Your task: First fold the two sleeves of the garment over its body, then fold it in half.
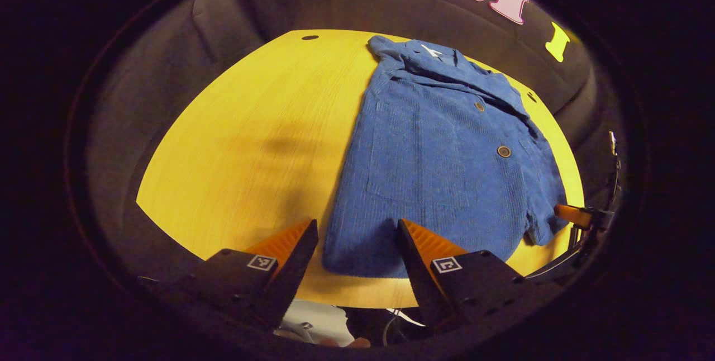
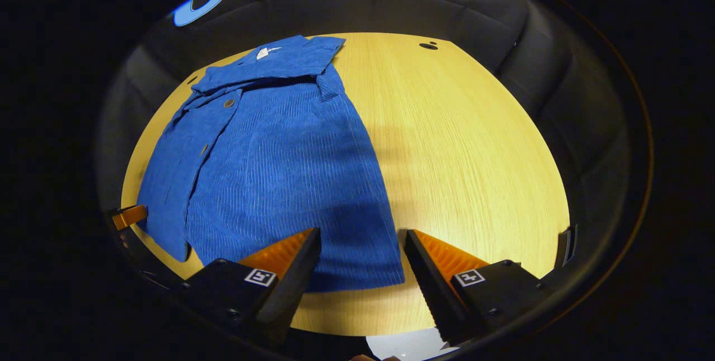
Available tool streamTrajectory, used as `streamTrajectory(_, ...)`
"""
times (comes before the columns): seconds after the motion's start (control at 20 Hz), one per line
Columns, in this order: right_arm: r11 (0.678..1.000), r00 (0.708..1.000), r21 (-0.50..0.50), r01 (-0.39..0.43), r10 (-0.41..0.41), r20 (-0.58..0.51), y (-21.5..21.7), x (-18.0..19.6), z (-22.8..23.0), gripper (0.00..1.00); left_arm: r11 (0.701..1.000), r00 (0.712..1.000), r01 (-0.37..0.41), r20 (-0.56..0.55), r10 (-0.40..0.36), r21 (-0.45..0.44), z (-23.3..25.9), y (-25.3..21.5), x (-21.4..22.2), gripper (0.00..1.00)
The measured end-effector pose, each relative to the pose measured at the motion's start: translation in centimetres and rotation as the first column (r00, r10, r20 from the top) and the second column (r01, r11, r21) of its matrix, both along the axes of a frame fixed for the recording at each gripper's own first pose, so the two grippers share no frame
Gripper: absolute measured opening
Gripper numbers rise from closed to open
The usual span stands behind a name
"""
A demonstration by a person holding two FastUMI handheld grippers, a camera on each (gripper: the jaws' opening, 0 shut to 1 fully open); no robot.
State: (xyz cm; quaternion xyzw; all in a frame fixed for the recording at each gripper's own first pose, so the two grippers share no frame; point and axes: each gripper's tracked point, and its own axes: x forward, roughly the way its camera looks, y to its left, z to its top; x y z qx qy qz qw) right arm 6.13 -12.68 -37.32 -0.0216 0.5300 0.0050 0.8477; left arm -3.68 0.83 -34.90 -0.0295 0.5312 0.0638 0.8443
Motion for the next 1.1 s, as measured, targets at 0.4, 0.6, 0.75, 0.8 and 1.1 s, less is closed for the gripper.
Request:
streamTrajectory(0.4,0.999,1.0,0.036,-0.008,0.009,-0.012,1.4,0.5,0.0,0.49,0.998,0.998,0.062,0.003,-0.062,0.027,-0.8,-3.3,0.5,0.25)
streamTrajectory(0.6,0.993,0.998,0.107,-0.052,0.054,-0.018,2.6,0.9,-0.2,0.06,0.994,0.997,0.077,0.031,-0.074,-0.081,-1.0,-5.8,-0.3,0.07)
streamTrajectory(0.75,0.986,0.998,0.159,-0.041,0.046,-0.031,2.5,0.9,0.0,0.05,0.993,0.998,0.047,0.037,-0.043,-0.107,-0.9,-5.8,-0.2,0.0)
streamTrajectory(0.8,0.985,0.999,0.17,-0.032,0.037,-0.028,2.6,1.0,0.1,0.05,0.992,0.999,0.038,0.037,-0.034,-0.117,-0.9,-5.9,-0.2,0.0)
streamTrajectory(1.1,0.977,0.998,0.208,-0.055,0.05,0.026,4.2,3.2,2.8,0.05,0.984,0.998,-0.02,0.062,0.031,-0.18,1.3,-6.9,1.1,0.0)
